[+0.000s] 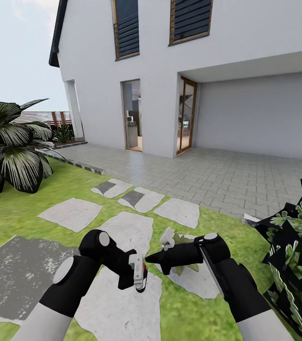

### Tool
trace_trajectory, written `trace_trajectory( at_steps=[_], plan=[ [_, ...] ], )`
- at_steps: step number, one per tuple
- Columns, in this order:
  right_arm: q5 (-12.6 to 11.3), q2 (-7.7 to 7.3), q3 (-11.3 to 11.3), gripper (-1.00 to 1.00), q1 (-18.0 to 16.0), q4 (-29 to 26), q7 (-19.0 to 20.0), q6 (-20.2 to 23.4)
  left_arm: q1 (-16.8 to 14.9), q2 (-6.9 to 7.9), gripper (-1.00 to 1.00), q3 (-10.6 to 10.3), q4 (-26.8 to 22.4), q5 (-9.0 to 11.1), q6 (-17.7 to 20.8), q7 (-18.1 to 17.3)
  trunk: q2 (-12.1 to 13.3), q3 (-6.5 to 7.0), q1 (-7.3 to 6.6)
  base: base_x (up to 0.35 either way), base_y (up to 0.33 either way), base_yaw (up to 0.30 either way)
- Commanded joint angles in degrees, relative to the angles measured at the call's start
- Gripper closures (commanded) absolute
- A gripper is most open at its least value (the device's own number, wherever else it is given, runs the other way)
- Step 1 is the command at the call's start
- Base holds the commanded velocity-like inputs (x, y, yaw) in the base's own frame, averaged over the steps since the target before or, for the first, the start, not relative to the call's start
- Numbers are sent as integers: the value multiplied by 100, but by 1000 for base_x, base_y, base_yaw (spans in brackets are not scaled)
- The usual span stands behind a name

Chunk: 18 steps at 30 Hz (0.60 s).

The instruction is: Pick up the pesticide atomizer in the garden and spray insectifuge to fully cover both potted plants in the garden.

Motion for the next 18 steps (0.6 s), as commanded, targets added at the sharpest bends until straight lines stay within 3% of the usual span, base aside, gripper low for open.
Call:
trace_trajectory(
  at_steps=[1,5,18],
  plan=[
    [122,3,-6,100,-5,-6,45,31,-5,-1,100,-1,-5,-35,61,-36,-4,-7,0,0,0,0],
    [578,10,-11,100,-5,-6,45,28,-6,4,100,-1,-7,-35,61,-36,-4,-7,0,0,0,0],
    [651,11,-12,100,-5,-5,45,28,-13,-8,100,-1,-6,-35,68,-36,-4,-7,0,0,0,0]
  ],
)
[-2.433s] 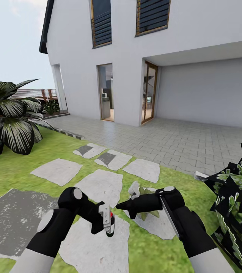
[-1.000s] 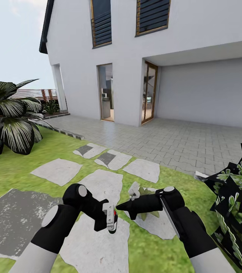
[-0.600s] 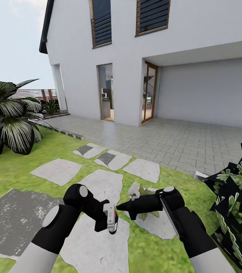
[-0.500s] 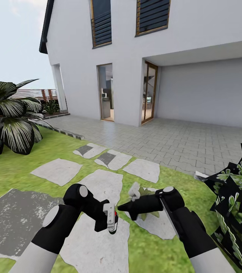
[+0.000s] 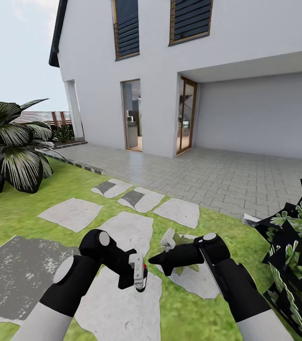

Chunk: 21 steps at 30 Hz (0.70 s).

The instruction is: Pick up the pesticide atomizer in the garden and spray insectifuge to fully cover both potted plants in the garden.

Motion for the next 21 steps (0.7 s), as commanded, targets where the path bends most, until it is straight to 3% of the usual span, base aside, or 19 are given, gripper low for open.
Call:
trace_trajectory(
  at_steps=[1,6,11,21],
  plan=[
    [49,7,-5,100,-5,-7,46,33,-10,-2,100,-1,-5,-35,61,-37,-4,-7,0,0,0,0],
    [49,35,-5,100,-5,-3,46,33,-63,-8,100,-1,-2,-35,62,-37,-4,-7,0,0,0,0],
    [49,52,-5,100,-5,-2,46,33,-116,-114,100,-1,0,-35,62,-37,-4,-7,0,0,0,0],
    [49,47,-3,100,-5,1,49,33,-120,-132,100,-3,3,-37,62,-37,-4,-7,0,0,0,0]
  ],
)
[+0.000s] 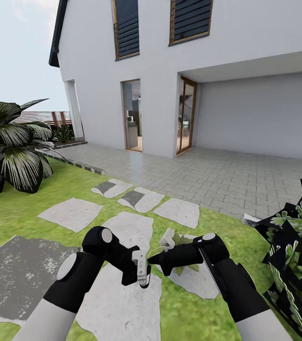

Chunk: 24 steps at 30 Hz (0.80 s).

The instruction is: Pick up the pesticide atomizer in the garden and spray insectifuge to fully cover both potted plants in the garden.

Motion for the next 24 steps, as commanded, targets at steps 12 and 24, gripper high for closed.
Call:
trace_trajectory(
  at_steps=[12,24],
  plan=[
    [47,3,-2,100,-3,-14,56,48,-6,28,100,3,65,-605,56,-36,-4,-7,0,0,0,0],
    [45,-41,-12,100,18,13,38,46,-6,764,100,1258,358,-916,52,-36,-4,-7,0,0,0,0]
  ],
)
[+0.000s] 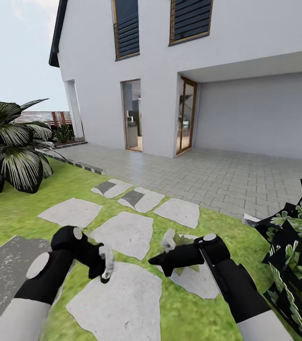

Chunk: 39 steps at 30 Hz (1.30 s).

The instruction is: Pick up the pesticide atomizer in the garden and spray insectifuge to fully cover both potted plants in the garden.

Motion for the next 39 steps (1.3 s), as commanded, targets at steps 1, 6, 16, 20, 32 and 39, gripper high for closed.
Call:
trace_trajectory(
  at_steps=[1,6,16,20,32,39],
  plan=[
    [40,0,-9,100,17,15,32,-1,-3,30,100,619,-6,-25,54,-33,-4,-7,0,0,0,0],
    [24,-54,-103,100,58,38,-16,-450,-3,43,100,1841,-13,-32,131,-33,-4,-7,0,0,0,0],
    [95,-77,-2856,-100,61,48,-31,-1540,53,-25,100,3181,72,-23,286,269,-4,-7,0,0,0,0],
    [199,-68,-3392,-100,113,395,-52,-2053,68,-200,100,3468,565,0,275,1229,-4,-7,0,0,0,0],
    [234,-23,-4582,-100,151,3658,-3261,-4025,117,-606,100,3717,1599,1058,262,3901,-4,-7,0,0,0,0],
    [218,-64,-4604,-100,151,3859,-3456,-4042,120,-689,100,3693,1977,1104,275,4278,-4,-7,0,0,0,0]
  ],
)
